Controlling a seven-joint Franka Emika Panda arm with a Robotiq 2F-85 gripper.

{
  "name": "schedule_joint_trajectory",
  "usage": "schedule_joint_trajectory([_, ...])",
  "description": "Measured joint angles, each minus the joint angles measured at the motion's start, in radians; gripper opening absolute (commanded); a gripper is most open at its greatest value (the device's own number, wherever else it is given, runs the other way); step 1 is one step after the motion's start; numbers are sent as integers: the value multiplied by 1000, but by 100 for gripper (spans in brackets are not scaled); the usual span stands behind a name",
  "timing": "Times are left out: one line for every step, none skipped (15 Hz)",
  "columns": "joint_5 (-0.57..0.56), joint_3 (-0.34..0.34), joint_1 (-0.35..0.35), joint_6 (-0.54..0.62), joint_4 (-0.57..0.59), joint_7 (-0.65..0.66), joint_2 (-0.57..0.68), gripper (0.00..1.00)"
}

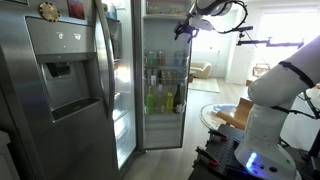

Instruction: Remove the pink can from the fridge and put it on the glass table

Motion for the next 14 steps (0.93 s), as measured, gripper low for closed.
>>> schedule_joint_trajectory([0, -6, -7, 16, 21, 0, 23, 100])
schedule_joint_trajectory([-1, -12, -13, 35, 43, 1, 48, 100])
schedule_joint_trajectory([-3, -17, -19, 55, 66, 2, 76, 100])
schedule_joint_trajectory([-9, -21, -23, 72, 90, 7, 105, 100])
schedule_joint_trajectory([-22, -23, -30, 88, 113, 22, 135, 100])
schedule_joint_trajectory([-35, -23, -36, 103, 138, 38, 168, 100])
schedule_joint_trajectory([-51, -24, -42, 115, 163, 54, 200, 100])
schedule_joint_trajectory([-68, -24, -45, 128, 189, 67, 233, 100])
schedule_joint_trajectory([-86, -25, -47, 143, 213, 80, 265, 100])
schedule_joint_trajectory([-106, -27, -47, 159, 236, 93, 296, 100])
schedule_joint_trajectory([-125, -29, -47, 176, 259, 102, 326, 100])
schedule_joint_trajectory([-146, -31, -46, 188, 281, 111, 356, 100])
schedule_joint_trajectory([-164, -35, -45, 194, 304, 117, 383, 100])
schedule_joint_trajectory([-180, -39, -42, 195, 326, 117, 410, 100])
